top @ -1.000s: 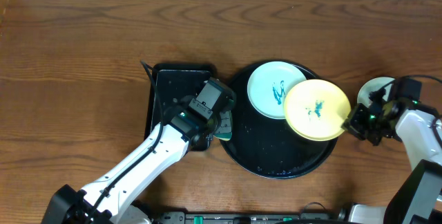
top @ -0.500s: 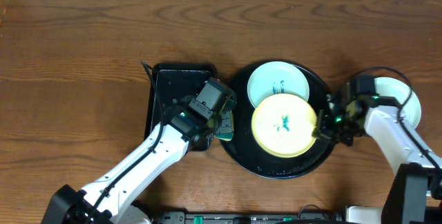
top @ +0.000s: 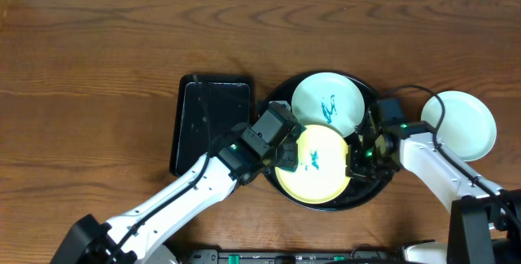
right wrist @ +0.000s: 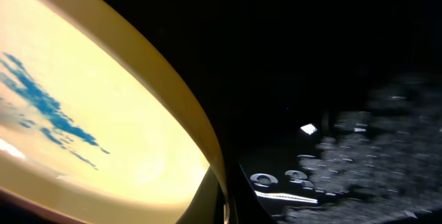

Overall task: Clean dirty plates on tray and stack at the side
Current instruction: 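Move the sponge in the left gripper onto the yellow plate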

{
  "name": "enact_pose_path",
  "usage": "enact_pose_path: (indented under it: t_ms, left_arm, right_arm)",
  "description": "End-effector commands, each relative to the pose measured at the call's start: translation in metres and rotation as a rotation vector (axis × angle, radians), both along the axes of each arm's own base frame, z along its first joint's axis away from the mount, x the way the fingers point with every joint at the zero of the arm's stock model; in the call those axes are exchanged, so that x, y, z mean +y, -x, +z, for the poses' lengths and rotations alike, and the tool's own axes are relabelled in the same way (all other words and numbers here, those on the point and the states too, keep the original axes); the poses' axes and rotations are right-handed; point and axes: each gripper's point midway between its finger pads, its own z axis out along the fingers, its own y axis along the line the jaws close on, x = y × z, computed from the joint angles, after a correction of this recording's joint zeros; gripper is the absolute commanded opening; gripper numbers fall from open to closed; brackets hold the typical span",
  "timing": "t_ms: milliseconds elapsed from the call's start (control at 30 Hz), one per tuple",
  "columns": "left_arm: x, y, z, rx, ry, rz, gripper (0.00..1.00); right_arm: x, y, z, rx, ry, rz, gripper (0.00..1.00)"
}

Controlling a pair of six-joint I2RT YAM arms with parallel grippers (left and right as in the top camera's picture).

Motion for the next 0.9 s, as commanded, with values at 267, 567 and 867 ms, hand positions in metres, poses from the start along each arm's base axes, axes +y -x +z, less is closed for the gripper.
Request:
enact_pose_path:
  t_ms: [267, 567, 867]
  left_arm:
    - [0.0, 0.007, -0.034, 0.098, -0.043, 0.028, 0.11]
    - [-0.002, 0.004, -0.035, 0.093, -0.037, 0.028, 0.11]
    - [-0.006, 0.007, -0.035, 0.097, -0.032, 0.028, 0.11]
  right_arm:
    - [0.028, 0.015, 0.006, 0.05, -0.119, 0.027, 0.01]
    - [0.047, 0.03, 0.015, 0.109, -0.208, 0.056, 0.01]
    - [0.025, 0.023, 0.003, 0.091, -0.06, 0.002, 0.01]
